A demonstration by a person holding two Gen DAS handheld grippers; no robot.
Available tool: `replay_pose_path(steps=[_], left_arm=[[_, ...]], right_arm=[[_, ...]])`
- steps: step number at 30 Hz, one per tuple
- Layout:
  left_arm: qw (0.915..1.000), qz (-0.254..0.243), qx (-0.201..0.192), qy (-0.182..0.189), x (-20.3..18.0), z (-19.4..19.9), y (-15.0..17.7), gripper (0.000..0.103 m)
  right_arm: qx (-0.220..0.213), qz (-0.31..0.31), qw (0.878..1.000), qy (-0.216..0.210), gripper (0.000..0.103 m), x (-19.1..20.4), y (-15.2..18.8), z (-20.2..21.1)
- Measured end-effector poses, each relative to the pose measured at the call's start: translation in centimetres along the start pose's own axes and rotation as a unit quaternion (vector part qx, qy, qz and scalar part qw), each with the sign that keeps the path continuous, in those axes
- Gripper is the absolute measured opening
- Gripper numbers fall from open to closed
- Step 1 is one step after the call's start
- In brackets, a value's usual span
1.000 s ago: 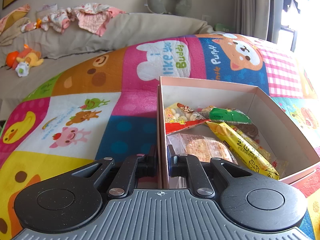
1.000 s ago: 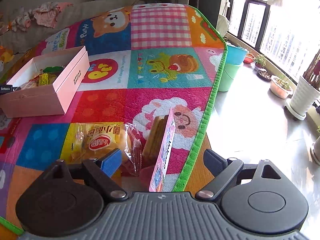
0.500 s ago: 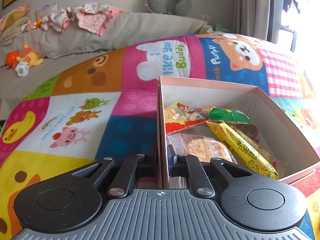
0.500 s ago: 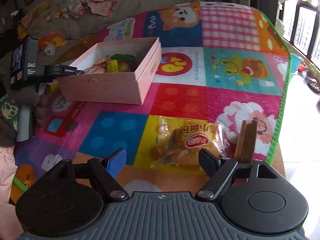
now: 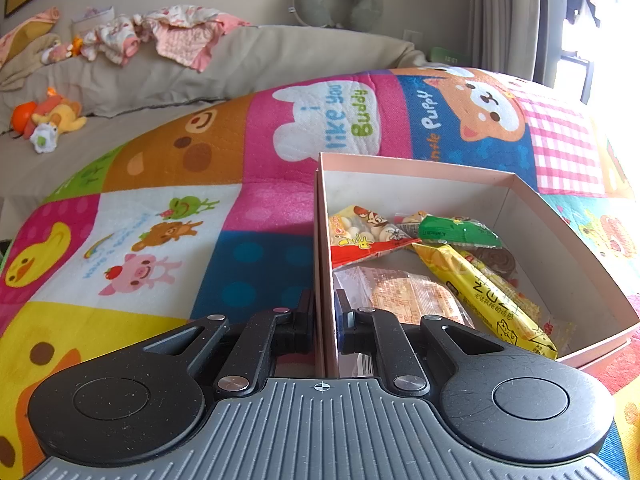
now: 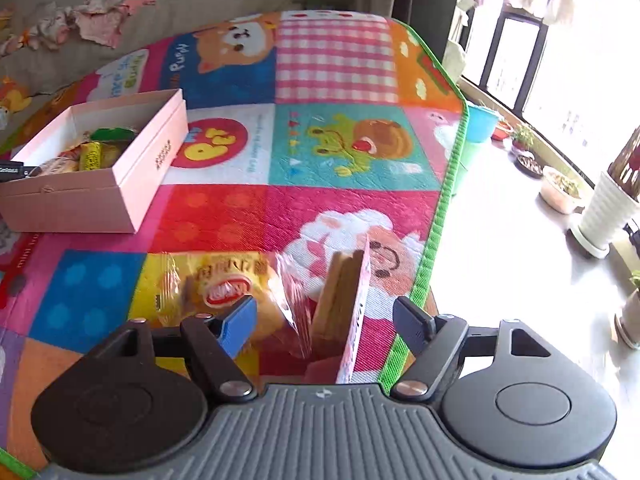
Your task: Organize objects
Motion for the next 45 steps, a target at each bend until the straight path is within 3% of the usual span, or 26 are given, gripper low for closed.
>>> replay_pose_path(steps=[4, 10, 13, 17, 21, 27, 31, 34, 39, 45], left_arm=[[1.0000, 0.001, 0.001, 0.001, 0.0, 0.0, 0.0, 0.012], [1.0000, 0.002, 0.001, 0.001, -0.1, 0.0, 0.1, 0.012], [1.0000, 0.002, 0.000, 0.001, -0.1, 0.0, 0.1, 0.012], [1.0000, 0.003, 0.001, 0.002, -0.1, 0.0, 0.1, 0.012], [1.0000, 0.005, 0.002, 0.004, -0.1, 0.0, 0.0, 0.012], [0.9999, 0.008, 0.003, 0.006, 0.0, 0.0, 0.0, 0.012], [0.9999, 0.008, 0.003, 0.006, 0.0, 0.0, 0.0, 0.012], [1.0000, 0.008, 0.003, 0.006, 0.0, 0.0, 0.0, 0.012], [0.9999, 0.008, 0.003, 0.006, 0.0, 0.0, 0.0, 0.012], [0.9999, 0.009, 0.003, 0.007, 0.1, 0.0, 0.0, 0.012]], right_arm=[[0.010, -0.028, 0.999, -0.009, 0.052, -0.9, 0.5, -1.2], [0.013, -0.063, 0.998, -0.011, 0.050, -1.8, 0.5, -1.5], [0.040, -0.060, 0.997, 0.007, 0.032, -2.2, 1.3, -2.6], [0.044, -0.049, 0.998, 0.002, 0.023, -1.8, 1.4, -2.1], [0.059, -0.037, 0.997, -0.033, 0.023, -0.2, 1.7, -0.3], [0.026, -0.027, 0.994, -0.099, 0.023, 3.3, -0.7, 4.4], [0.033, 0.001, 0.982, -0.184, 0.023, 8.3, -1.9, 6.1], [0.034, 0.037, 0.976, -0.212, 0.023, 11.9, -2.4, 6.4], [0.000, 0.053, 0.974, -0.221, 0.023, 14.2, -6.1, 6.0], [-0.041, 0.055, 0.981, -0.179, 0.023, 15.0, -12.5, 2.2]])
Point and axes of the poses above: each gripper's, at about its wrist camera, not at the fingertips, and z roughly against the way its jaws point, x to its left, y to its underside, the point moved 10 cm from there along -z, roughly the way its jaws point, and after that the axes turned 12 degrees about z, right-handed, at the moved point
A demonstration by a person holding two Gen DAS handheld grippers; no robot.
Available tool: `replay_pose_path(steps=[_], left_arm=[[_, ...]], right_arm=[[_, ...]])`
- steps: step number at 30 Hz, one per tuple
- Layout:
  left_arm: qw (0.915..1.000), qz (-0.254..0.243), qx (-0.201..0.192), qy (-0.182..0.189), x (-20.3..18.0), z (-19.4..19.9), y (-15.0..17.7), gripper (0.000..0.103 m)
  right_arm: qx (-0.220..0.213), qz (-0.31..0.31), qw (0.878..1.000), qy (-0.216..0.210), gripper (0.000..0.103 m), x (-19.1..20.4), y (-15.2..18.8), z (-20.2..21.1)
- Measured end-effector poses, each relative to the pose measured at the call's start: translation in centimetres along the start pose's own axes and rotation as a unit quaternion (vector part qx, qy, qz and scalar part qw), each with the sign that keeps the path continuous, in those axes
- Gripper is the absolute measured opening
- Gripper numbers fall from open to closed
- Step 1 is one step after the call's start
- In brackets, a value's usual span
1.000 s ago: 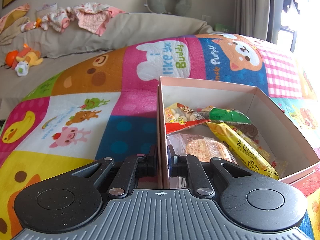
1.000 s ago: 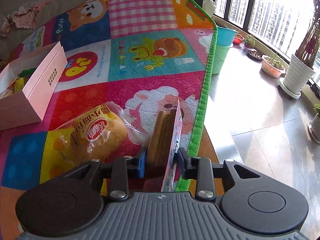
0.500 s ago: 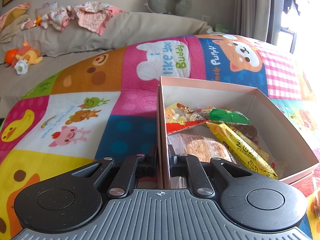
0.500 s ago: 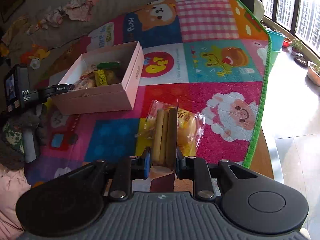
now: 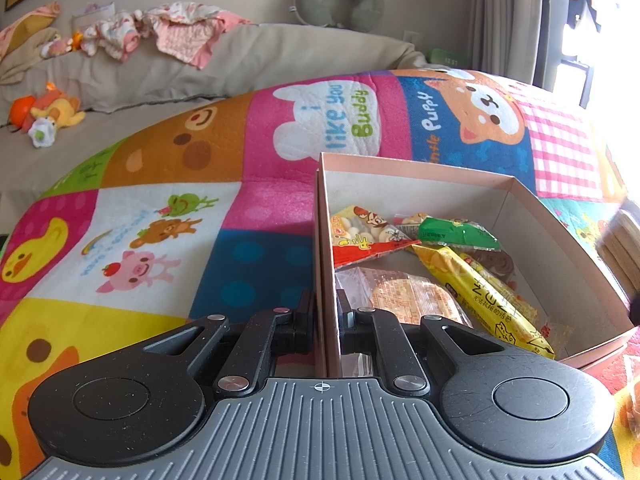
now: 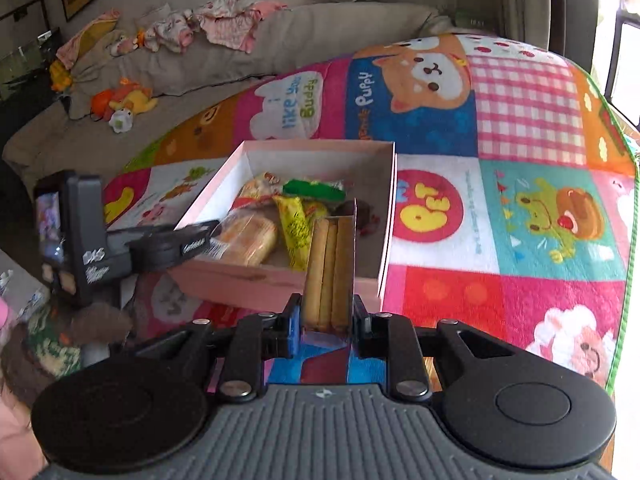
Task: Organize objects
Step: 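Carry the biscuit-stick box into the pink box and open the right tool, then move the right tool back across the mat to the yellow bun packet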
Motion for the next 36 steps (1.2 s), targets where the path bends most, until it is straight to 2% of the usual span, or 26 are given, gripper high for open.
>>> replay_pose_path(steps=[4, 7, 9, 12, 14, 15, 17, 21, 27, 31, 33, 36], left_arm=[[1.0000, 0.001, 0.001, 0.001, 0.0, 0.0, 0.0, 0.012], [1.0000, 0.002, 0.002, 0.001, 0.0, -0.1, 0.2, 0.012], [1.0000, 0.002, 0.002, 0.002, 0.0, -0.1, 0.2, 0.012], [1.0000, 0.002, 0.002, 0.002, 0.0, -0.1, 0.2, 0.012], [1.0000, 0.003, 0.002, 0.002, -0.1, -0.1, 0.2, 0.012], [1.0000, 0.002, 0.002, 0.002, -0.1, -0.1, 0.2, 0.012], [1.0000, 0.002, 0.002, 0.001, 0.0, -0.1, 0.2, 0.012], [1.0000, 0.002, 0.002, 0.002, 0.0, -0.1, 0.2, 0.012], [1.0000, -0.001, 0.000, 0.000, 0.0, 0.0, 0.1, 0.012], [1.0000, -0.002, -0.001, -0.001, 0.0, 0.0, 0.1, 0.012], [1.0000, -0.002, -0.001, -0.001, 0.1, 0.0, 0.1, 0.012], [1.0000, -0.002, -0.001, -0.001, 0.0, 0.0, 0.1, 0.012]], right_arm=[[-0.014, -0.002, 0.999, 0.038, 0.023, -1.5, -3.5, -3.9], [-0.016, -0.006, 0.999, 0.051, 0.025, -2.3, -5.1, -6.5], [-0.014, -0.009, 0.998, 0.057, 0.029, -2.7, -5.4, -7.2], [-0.028, -0.005, 0.998, 0.060, 0.044, -2.9, -5.2, -6.5], [-0.041, 0.001, 0.996, 0.079, 0.055, -3.7, -4.8, -5.4], [-0.044, 0.002, 0.995, 0.088, 0.057, -4.3, -4.4, -4.9], [-0.043, -0.002, 0.993, 0.110, 0.063, -6.0, -3.1, -3.8], [-0.018, -0.026, 0.986, 0.163, 0.069, -10.8, 1.2, -2.2], [0.030, -0.110, 0.967, 0.228, 0.074, -18.0, 8.9, -1.1], [0.056, -0.145, 0.962, 0.227, 0.078, -19.6, 13.0, -1.4], [0.045, -0.156, 0.960, 0.228, 0.088, -19.5, 13.9, -1.2], [0.040, -0.168, 0.960, 0.221, 0.095, -19.3, 14.6, -1.0]])
Point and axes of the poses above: each gripper's, at about its wrist camera, not at the fingertips, and z roughly against the way its jaws point, x to its left, y to its underside, the point moved 10 cm from there along -z, roughly the way its jaws point, and after that the axes turned 12 degrees about z, right-handed, at the moved point
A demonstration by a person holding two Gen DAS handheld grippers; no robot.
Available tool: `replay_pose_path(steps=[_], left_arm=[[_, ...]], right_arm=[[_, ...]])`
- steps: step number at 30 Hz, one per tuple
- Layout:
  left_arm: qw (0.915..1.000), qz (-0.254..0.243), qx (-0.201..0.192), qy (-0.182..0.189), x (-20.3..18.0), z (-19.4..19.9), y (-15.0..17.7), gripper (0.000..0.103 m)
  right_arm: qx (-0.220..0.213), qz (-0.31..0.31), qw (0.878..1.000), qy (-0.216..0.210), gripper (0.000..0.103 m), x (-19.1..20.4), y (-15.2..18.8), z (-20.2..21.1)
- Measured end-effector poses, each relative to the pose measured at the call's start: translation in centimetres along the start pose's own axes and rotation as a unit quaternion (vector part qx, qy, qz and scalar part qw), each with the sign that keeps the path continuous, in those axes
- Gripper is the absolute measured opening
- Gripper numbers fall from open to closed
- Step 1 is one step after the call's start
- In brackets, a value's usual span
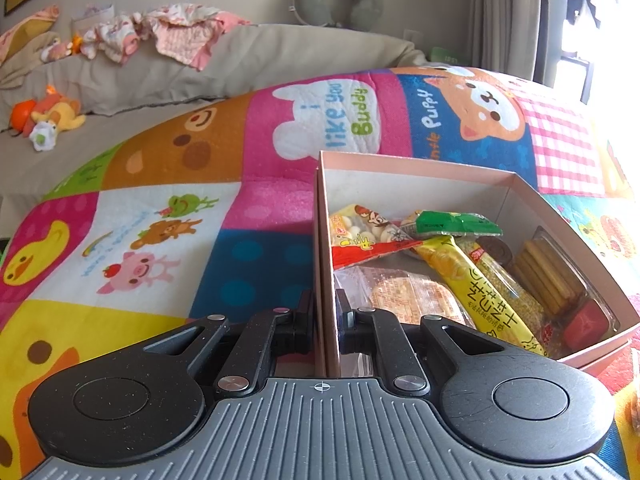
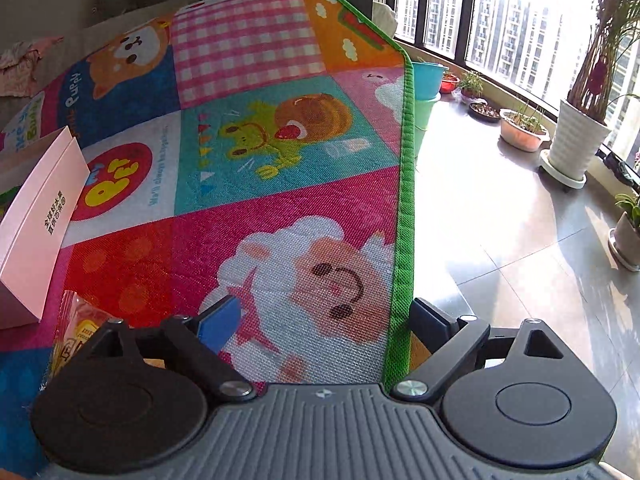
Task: Organize objects
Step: 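Move the right tool back across the mat to the yellow bun packet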
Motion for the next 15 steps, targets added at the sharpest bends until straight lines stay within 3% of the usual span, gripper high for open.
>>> replay_pose_path(steps=[6, 15], left_arm=[[1.0000, 0.000, 0.000, 0.000, 0.0, 0.0, 0.0, 0.012], [1.0000, 0.000, 0.000, 0.000, 0.0, 0.0, 0.0, 0.012]], right_arm=[[0.007, 0.002, 1.000, -0.021, 0.103, 0.7, 1.7, 1.3], [0.011, 0.042, 0.998, -0.041, 0.103, 3.3, 4.2, 4.7]])
Point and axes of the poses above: each gripper's, at about its wrist camera, not at the fingertips, and z roughly against the way its jaws point, x to its left, y to its underside, the point moved 10 cm from there along -z, roughly the way its jaws point, and after that the axes turned 12 degrees about z, right-handed, at the moved point
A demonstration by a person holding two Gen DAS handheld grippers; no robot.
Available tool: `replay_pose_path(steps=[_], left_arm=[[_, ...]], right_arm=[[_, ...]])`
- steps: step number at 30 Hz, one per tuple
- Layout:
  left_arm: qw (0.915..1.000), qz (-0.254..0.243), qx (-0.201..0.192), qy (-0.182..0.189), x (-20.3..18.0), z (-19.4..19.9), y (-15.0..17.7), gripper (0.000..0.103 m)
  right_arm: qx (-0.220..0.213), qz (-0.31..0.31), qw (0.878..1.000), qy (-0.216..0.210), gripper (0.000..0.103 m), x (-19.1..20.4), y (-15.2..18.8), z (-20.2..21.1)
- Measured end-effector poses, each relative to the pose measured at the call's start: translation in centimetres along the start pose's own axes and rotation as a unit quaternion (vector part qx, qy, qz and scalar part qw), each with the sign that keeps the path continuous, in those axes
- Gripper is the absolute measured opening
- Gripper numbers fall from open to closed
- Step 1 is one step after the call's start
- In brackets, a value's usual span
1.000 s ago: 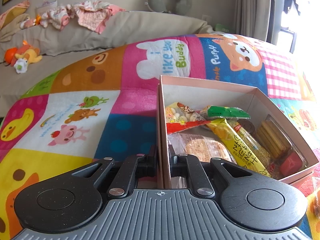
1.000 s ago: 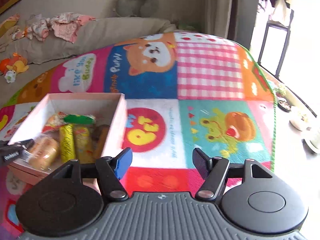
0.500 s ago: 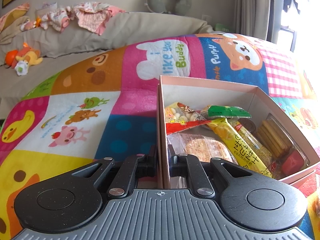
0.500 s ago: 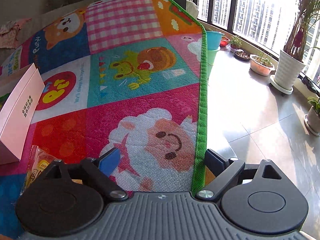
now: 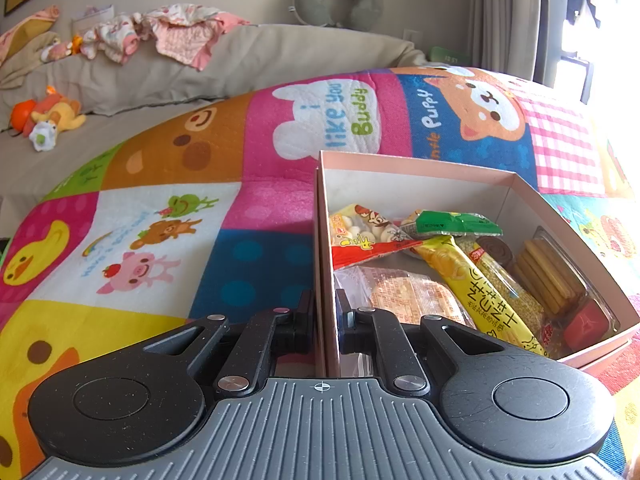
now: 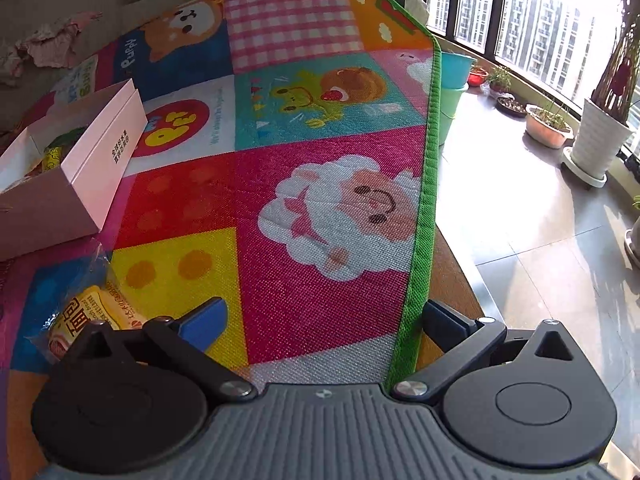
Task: Organize objects
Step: 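Move the right tool back across the mat to the yellow bun packet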
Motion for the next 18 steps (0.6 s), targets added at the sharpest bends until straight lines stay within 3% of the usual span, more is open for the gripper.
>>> replay_pose_path(steps=[3, 7, 9, 14, 18], left_arm=[[1.0000, 0.000, 0.000, 0.000, 0.0, 0.0, 0.0, 0.012], [1.0000, 0.000, 0.000, 0.000, 0.0, 0.0, 0.0, 0.012], [1.0000, 0.000, 0.000, 0.000, 0.0, 0.0, 0.0, 0.012], [1.0000, 0.000, 0.000, 0.000, 0.0, 0.0, 0.0, 0.012], [1.0000, 0.000, 0.000, 0.000, 0.0, 0.0, 0.0, 0.012]], right_arm=[[0.001, 0.033, 0.999, -0.017, 0.103, 1.6, 0.3, 1.1], [-0.034, 0.101, 0.994, 0.014, 0.103, 3.2, -0.3, 3.4], [-0.050, 0.117, 0.992, 0.009, 0.103, 3.8, -0.8, 4.5], [-0.104, 0.118, 0.985, -0.074, 0.103, 6.5, -3.0, 8.0], [-0.100, 0.157, 0.974, -0.128, 0.103, 10.4, -3.1, 8.0]])
Point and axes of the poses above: each gripper's, at about its wrist camera, not at the fingertips, and z roughly against the way its jaws point, x to its left, y to its underside, the point moved 10 cm from there along -z, roughly the way its jaws point, and after that the axes turned 12 degrees about z, right-handed, at the moved point
